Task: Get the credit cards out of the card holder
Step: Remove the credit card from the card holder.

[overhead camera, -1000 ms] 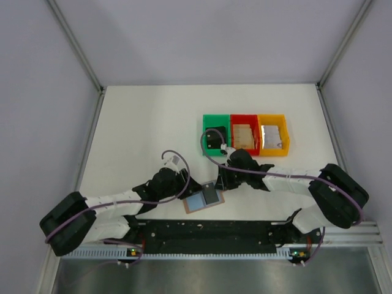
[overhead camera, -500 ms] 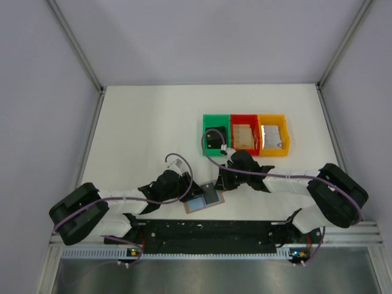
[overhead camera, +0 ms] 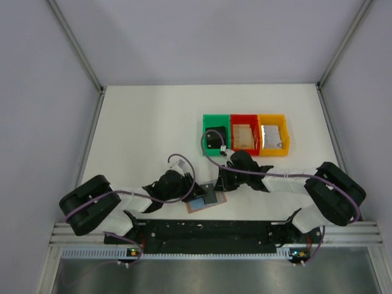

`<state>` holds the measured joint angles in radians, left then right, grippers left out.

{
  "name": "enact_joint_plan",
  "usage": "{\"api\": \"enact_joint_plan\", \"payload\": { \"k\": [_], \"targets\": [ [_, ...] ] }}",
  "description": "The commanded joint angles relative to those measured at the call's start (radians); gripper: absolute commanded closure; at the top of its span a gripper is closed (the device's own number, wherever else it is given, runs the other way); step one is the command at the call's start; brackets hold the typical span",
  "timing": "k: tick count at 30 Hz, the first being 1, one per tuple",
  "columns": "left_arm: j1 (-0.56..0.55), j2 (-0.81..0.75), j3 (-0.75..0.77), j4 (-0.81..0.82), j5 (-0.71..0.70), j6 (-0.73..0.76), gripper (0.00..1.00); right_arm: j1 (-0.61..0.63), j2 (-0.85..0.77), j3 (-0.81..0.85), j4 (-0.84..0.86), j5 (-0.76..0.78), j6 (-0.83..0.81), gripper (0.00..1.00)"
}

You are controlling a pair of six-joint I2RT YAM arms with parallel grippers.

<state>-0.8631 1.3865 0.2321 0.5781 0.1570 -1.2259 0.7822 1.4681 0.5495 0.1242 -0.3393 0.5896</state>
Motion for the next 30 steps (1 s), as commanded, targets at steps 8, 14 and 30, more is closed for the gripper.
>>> {"api": "enact_joint_plan", "payload": {
  "k": [8, 14, 30],
  "targets": [
    [-0.004, -0.017, -0.074, 0.155, 0.004, -0.029, 0.76, -0.006, 0.021, -0.002, 0.023, -0.018, 0.013, 0.85],
    [-0.004, -0.035, -0.102, 0.219, 0.007, -0.037, 0.78, -0.006, 0.024, 0.000, 0.023, -0.020, 0.012, 0.85],
    [0.001, 0.013, -0.143, 0.370, 0.019, -0.052, 1.00, -0.024, 0.002, -0.046, 0.145, -0.089, 0.078, 0.85]
  ]
}}
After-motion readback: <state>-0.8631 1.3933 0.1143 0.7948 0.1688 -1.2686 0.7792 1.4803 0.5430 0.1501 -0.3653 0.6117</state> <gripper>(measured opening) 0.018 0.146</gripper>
